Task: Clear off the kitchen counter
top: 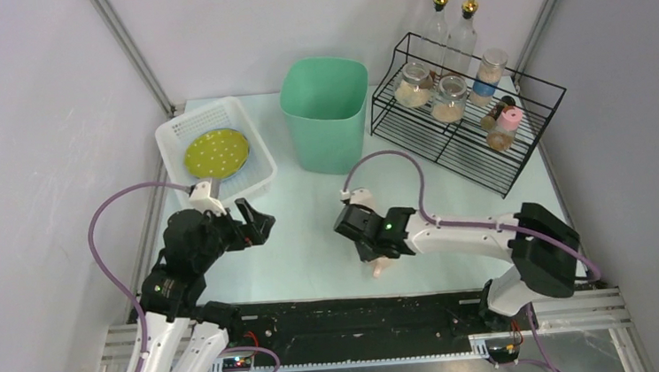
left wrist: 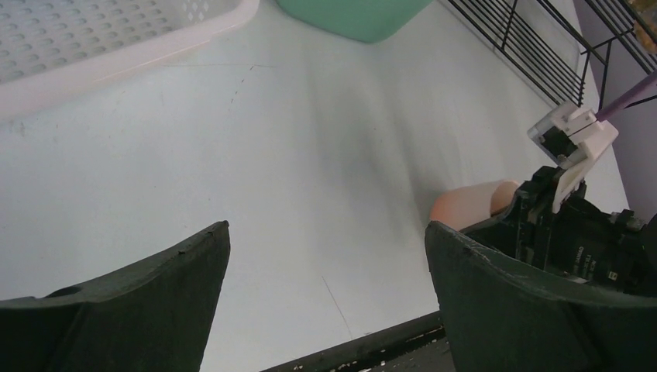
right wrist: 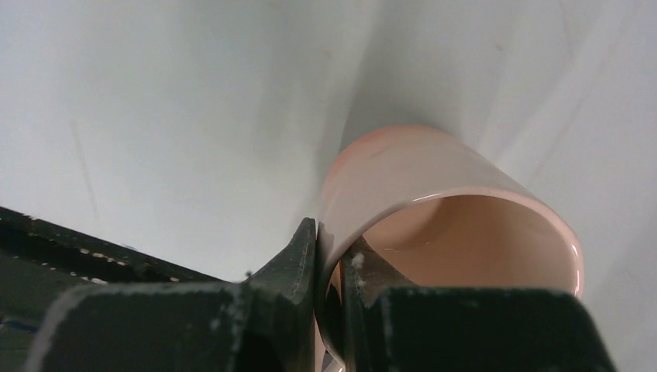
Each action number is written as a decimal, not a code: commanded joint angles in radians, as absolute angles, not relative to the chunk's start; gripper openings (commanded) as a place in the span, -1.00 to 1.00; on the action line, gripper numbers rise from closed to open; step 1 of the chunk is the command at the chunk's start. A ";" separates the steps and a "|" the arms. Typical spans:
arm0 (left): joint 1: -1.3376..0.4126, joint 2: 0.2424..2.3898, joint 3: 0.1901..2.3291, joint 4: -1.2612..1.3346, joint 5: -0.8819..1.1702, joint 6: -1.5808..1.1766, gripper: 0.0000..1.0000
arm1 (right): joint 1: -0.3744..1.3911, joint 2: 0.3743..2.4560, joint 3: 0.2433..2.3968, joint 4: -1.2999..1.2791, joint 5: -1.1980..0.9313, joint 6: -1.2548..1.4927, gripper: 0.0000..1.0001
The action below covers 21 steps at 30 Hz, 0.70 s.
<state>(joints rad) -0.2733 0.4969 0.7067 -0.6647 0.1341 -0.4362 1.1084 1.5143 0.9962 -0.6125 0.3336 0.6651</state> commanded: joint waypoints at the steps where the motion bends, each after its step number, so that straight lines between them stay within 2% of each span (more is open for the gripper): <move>1: -0.280 0.486 0.699 -0.635 0.139 -0.435 0.97 | 1.165 1.580 1.133 -0.548 0.387 0.533 -1.00; 5: -0.281 0.470 0.696 -0.636 0.116 -0.438 0.97 | 1.181 1.665 1.230 -0.497 0.381 0.417 -1.00; 12: -0.279 0.436 0.691 -0.636 0.042 -0.449 0.97 | 1.208 1.786 1.358 -0.393 0.239 0.172 -1.00; 21: -0.279 0.391 0.692 -0.649 -0.022 -0.466 0.97 | 1.300 2.022 1.646 -0.492 0.275 -0.031 -1.00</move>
